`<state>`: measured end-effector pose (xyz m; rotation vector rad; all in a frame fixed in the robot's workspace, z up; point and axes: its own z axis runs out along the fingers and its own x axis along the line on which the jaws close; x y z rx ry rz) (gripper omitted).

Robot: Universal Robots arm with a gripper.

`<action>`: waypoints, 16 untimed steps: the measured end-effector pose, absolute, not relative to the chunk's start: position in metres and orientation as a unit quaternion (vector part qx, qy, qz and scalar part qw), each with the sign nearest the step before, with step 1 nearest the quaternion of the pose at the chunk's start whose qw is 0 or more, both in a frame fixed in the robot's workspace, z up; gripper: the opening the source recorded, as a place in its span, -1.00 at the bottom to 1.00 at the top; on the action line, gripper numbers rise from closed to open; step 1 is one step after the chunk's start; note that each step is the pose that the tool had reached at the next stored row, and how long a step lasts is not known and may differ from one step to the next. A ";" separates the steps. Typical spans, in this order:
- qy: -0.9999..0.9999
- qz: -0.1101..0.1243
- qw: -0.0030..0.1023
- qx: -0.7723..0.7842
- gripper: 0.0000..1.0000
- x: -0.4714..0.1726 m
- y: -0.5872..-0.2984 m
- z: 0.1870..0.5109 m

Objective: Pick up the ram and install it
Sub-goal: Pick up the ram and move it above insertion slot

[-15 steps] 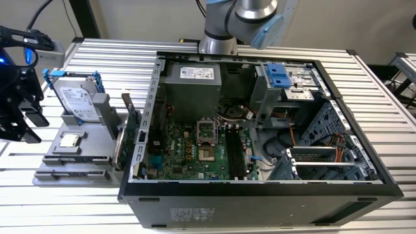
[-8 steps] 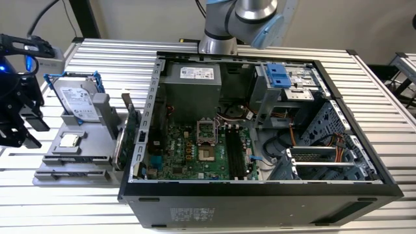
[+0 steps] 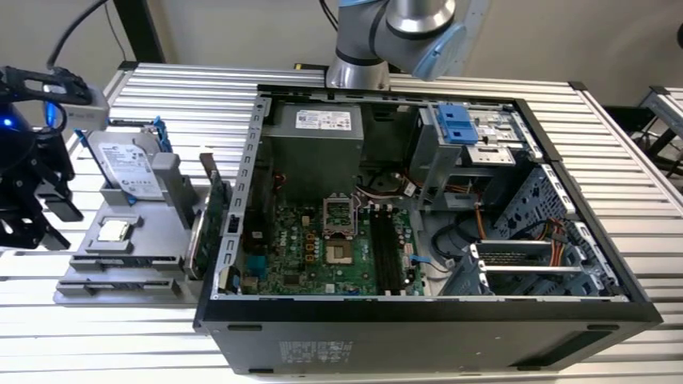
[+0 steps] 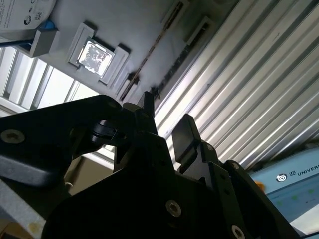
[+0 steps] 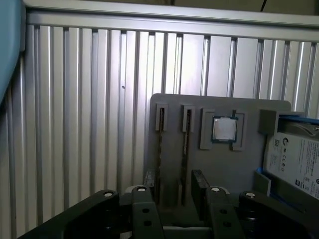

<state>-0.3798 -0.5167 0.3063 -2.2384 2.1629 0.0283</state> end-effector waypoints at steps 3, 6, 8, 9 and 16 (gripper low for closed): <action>0.695 0.009 0.014 -0.719 1.00 -0.380 -0.517 0.304; 0.695 0.009 0.014 -0.719 1.00 -0.380 -0.517 0.301; 0.695 0.009 0.014 -0.719 1.00 -0.380 -0.517 0.300; 0.695 0.009 0.014 -0.719 1.00 -0.380 -0.517 0.299; 0.695 0.009 0.014 -0.719 1.00 -0.380 -0.517 0.298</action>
